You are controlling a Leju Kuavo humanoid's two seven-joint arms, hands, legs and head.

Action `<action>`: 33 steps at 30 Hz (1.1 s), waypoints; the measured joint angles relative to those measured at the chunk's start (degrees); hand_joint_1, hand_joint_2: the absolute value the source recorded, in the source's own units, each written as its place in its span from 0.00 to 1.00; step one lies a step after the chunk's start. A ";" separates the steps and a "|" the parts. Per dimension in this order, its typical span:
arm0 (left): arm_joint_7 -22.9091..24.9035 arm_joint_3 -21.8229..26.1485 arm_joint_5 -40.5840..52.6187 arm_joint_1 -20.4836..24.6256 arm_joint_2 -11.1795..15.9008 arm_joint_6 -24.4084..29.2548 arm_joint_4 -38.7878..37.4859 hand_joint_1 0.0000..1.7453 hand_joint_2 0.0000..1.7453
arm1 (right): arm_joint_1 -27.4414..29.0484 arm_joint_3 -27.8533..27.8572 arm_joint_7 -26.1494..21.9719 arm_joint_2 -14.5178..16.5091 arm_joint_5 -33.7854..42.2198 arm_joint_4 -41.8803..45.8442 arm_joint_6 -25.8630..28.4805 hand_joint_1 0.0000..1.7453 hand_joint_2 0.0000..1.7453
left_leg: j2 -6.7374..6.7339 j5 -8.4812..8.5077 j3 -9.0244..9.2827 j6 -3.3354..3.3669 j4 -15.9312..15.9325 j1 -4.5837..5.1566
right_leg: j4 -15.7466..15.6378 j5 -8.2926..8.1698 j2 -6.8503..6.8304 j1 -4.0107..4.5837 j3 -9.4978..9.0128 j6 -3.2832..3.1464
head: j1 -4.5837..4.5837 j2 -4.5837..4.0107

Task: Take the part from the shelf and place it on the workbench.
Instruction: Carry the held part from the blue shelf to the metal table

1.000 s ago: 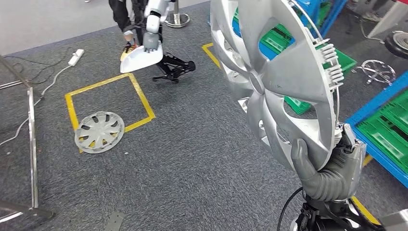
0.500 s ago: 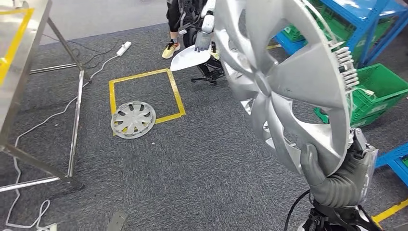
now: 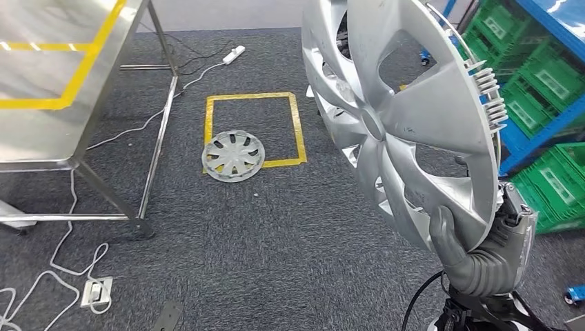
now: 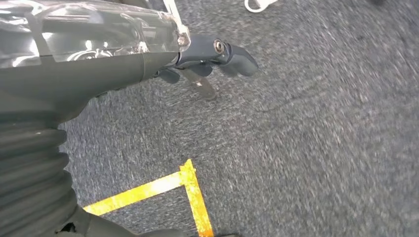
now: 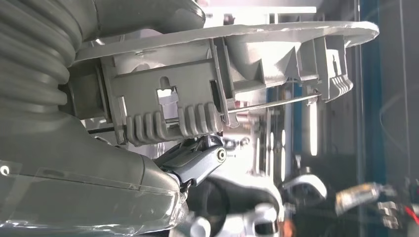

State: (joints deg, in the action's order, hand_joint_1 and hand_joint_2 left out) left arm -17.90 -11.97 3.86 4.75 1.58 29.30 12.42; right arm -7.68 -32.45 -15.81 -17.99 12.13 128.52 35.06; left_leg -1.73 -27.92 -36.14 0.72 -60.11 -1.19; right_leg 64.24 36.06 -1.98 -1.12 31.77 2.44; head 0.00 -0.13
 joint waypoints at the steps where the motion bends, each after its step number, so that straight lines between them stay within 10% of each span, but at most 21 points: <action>1: -0.07 -0.09 0.00 0.09 -0.08 -0.04 0.02 0.00 1.00 | -0.04 -0.01 0.02 -0.04 0.00 -0.01 -0.10 1.00 1.00 | 0.91 0.11 -0.07 0.20 0.00 0.22 | 4.03 1.98 1.03 0.12 1.71 -0.19 | 0.18 0.00; 4: -0.14 -0.27 -0.08 0.16 -0.28 -0.35 0.04 0.00 1.00 | -0.19 -0.04 0.07 -0.11 0.00 -0.15 -0.48 1.00 1.00 | 3.80 0.37 -0.18 0.62 -0.02 1.00 | 9.15 2.54 1.88 0.79 4.21 -1.27 | 0.40 0.00; 8: -0.25 -0.64 -0.39 0.23 -0.38 -0.50 0.04 0.00 1.00 | -0.45 -0.05 0.13 -0.12 0.02 -0.21 -1.03 1.00 1.00 | 7.36 0.85 -0.28 0.76 0.02 1.27 | -3.51 -4.91 5.86 1.79 -0.67 -3.54 | 0.33 -0.01; 11: -0.25 -0.89 -0.56 0.05 -0.46 -0.50 0.03 0.00 1.00 | -0.72 -0.05 0.14 -0.13 0.02 -0.17 -1.34 1.00 1.00 | 9.38 1.64 -0.97 -0.17 0.33 0.81 | -6.26 -5.44 6.04 2.11 -1.63 -4.31 | 0.57 0.00; 16: -0.08 -1.25 -0.61 -0.23 -0.34 -0.51 0.02 0.00 1.00 | -0.63 -0.11 0.10 -0.13 -0.20 -0.18 -1.49 1.00 1.00 | 1.45 -3.38 -4.90 -1.58 -6.93 0.77 | -9.44 -7.18 2.30 1.76 -2.81 -4.52 | 0.21 0.00; 19: -0.10 -1.28 -0.67 -0.32 -0.37 -0.86 0.02 0.00 1.00 | -0.13 -0.11 -0.30 -0.09 -0.32 -0.24 -0.85 1.00 1.00 | 1.51 -5.38 -7.12 -3.03 -12.80 -0.26 | -9.29 -7.05 0.44 1.33 -2.76 -4.05 | 0.15 0.00; 22: -0.50 -1.35 -0.84 -0.42 -0.34 -1.34 0.04 0.00 1.00 | 0.16 -0.12 -0.97 -0.05 -0.13 -0.28 -0.47 1.00 1.00 | 0.96 -1.48 -1.35 -4.21 -4.46 -0.97 | -8.28 -6.31 -0.57 0.70 -2.59 -2.73 | 0.07 0.00; 25: -0.72 -1.58 -1.20 -0.32 -0.44 -1.97 0.05 0.00 1.00 | 0.23 -0.08 -1.29 -0.03 -0.12 -0.24 -0.41 1.00 1.00 | 0.58 -1.10 1.53 -3.02 0.10 -0.87 | -6.90 -5.32 -0.72 0.59 -2.18 -1.75 | 0.23 0.00; 30: -0.77 -2.03 -0.97 -0.14 -0.57 -2.29 0.06 0.00 1.00 | 0.35 -0.07 -1.33 0.02 -0.15 -0.20 -0.37 1.00 1.00 | 0.60 -1.17 1.51 -1.69 0.18 -0.49 | -6.85 -5.37 -0.38 0.55 -2.16 -4.95 | 0.49 0.00; 33: -0.87 -2.58 -0.76 -0.08 -0.78 -2.38 0.06 0.00 1.00 | 0.34 -0.07 -1.33 0.03 -0.15 -0.20 -0.37 1.00 1.00 | 0.75 -1.26 1.52 -1.12 0.17 -0.19 | -6.94 -5.52 -0.38 0.46 -2.18 -5.76 | 0.53 0.00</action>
State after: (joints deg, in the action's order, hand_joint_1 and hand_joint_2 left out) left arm -18.77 -14.55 3.10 4.66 0.80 26.93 12.48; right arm -7.34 -32.52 -17.14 -17.96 11.98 128.32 34.69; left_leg -0.98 -29.18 -34.62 -0.40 -59.94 -1.38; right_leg 57.30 30.54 -2.37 -0.67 29.58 -3.33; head 0.53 -0.13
